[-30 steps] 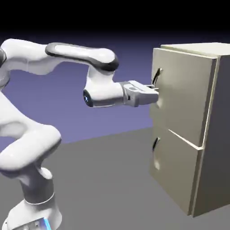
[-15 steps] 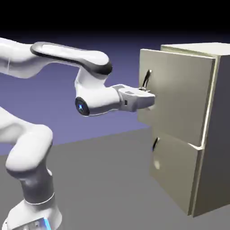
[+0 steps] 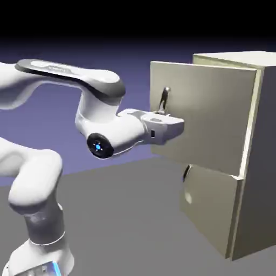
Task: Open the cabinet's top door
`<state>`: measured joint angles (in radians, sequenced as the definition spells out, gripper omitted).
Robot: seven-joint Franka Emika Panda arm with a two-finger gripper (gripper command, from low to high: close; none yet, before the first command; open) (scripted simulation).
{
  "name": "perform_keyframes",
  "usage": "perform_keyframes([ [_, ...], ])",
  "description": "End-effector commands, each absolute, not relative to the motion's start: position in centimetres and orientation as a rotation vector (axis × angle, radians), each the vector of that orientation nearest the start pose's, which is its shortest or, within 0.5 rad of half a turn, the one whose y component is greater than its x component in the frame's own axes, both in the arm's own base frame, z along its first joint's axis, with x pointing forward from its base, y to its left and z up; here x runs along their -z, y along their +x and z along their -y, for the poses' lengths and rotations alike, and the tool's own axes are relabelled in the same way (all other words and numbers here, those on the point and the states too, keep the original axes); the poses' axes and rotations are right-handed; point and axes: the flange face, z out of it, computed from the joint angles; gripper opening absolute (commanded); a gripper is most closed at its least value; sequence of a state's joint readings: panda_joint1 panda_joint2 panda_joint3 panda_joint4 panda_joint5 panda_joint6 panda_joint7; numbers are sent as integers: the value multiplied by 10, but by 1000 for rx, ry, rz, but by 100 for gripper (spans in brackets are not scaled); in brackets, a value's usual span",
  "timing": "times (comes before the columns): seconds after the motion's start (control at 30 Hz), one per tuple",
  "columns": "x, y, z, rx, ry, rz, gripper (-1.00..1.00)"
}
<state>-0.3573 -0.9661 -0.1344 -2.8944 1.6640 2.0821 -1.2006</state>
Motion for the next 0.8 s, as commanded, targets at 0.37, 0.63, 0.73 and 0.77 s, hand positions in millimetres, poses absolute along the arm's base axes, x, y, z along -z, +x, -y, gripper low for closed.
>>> perform_keyframes([
  [0.37,-486,263,185,1082,-1674,143,-100],
  [0.63,-486,265,249,913,-1615,323,-100],
  [0.73,-486,269,269,858,-1593,380,-100],
  [0.77,-486,270,275,841,-1586,397,-100],
])
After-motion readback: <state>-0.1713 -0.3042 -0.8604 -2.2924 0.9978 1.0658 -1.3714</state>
